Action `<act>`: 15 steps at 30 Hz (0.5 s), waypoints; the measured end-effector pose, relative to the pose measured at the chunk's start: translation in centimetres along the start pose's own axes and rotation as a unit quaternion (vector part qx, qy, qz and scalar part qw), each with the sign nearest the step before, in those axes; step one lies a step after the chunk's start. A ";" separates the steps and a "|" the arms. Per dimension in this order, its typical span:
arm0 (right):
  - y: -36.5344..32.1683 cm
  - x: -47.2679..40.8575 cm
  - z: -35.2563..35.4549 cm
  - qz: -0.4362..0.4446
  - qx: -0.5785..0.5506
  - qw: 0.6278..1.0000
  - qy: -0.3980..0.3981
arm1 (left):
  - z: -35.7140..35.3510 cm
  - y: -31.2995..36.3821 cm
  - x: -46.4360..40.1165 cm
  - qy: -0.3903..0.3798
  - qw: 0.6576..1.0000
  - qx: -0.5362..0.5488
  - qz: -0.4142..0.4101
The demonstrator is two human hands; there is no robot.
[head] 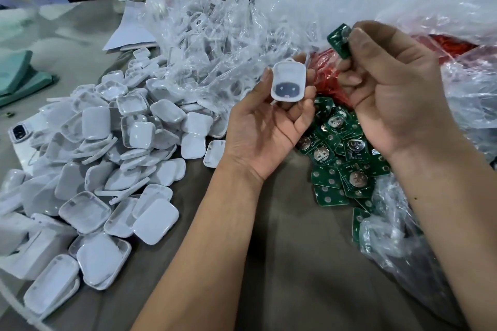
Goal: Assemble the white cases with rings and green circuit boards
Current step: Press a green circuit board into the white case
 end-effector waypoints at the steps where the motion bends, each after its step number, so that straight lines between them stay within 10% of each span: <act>1: -0.5 0.0 -0.1 0.032 0.044 0.998 0.006 | 0.0 0.0 0.0 0.002 1.000 -0.005 -0.001; 15: -2.9 0.2 0.7 0.161 0.151 0.975 0.037 | -2.3 -0.1 0.5 -0.115 0.993 -0.006 -0.001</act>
Point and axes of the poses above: each hand's wrist, its own x-axis away from the middle knuckle, its own z-axis out of the back of the hand, y = z × x, the point moved 10 cm from there along -x, towards the middle knuckle, and after that the axes turned 3 degrees about -x, right-handed, at the moved point
